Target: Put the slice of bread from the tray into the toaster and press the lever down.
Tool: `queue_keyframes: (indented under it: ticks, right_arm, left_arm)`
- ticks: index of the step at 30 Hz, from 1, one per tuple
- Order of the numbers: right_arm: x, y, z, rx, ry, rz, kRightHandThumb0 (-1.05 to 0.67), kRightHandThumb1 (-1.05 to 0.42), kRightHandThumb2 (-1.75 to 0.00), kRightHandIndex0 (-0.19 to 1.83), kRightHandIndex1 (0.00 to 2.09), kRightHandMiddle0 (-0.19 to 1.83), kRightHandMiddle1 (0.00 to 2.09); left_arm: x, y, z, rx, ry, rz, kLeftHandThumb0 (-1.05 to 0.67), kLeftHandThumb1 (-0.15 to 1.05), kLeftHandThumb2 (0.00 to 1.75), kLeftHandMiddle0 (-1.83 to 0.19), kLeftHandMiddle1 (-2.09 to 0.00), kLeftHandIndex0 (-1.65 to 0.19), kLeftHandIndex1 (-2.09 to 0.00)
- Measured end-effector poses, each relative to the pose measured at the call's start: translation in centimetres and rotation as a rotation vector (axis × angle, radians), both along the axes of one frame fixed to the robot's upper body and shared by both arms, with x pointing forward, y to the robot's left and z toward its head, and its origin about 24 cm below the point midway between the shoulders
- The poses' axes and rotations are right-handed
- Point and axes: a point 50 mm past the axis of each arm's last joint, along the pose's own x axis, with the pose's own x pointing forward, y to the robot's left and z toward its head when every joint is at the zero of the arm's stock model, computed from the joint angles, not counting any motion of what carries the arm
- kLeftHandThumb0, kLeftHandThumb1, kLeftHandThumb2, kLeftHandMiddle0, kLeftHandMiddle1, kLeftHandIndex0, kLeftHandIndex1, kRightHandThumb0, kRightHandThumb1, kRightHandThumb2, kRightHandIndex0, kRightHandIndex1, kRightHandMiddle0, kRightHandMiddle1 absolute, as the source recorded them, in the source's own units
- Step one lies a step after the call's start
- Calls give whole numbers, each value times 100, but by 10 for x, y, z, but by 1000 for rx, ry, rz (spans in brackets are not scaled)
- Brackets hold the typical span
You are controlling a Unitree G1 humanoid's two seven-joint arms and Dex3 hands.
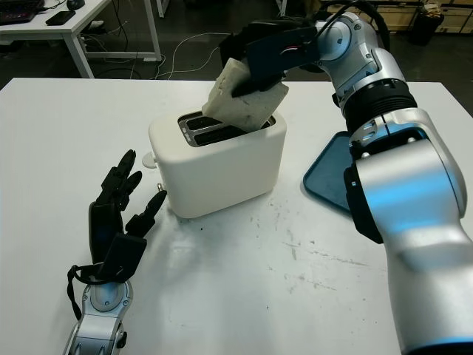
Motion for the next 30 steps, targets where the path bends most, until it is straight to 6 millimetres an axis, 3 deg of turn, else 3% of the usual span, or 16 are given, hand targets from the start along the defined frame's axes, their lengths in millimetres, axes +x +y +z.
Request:
queue_keyframes:
  ticks: [19,30]
  right_arm:
    - [-5,3,-3,-129,104,65,-51,-92,-26,105,175,86,175]
    - [-7,8,-7,-203,143,97,-45,-92,-26,108,175,88,175]
  left_arm:
    - [0,-2,-2,13,5,8,-64,92,20,-29,-44,-38,0]
    - [-1,-7,-2,17,-4,7,-65,92,21,-29,-44,-37,-1]
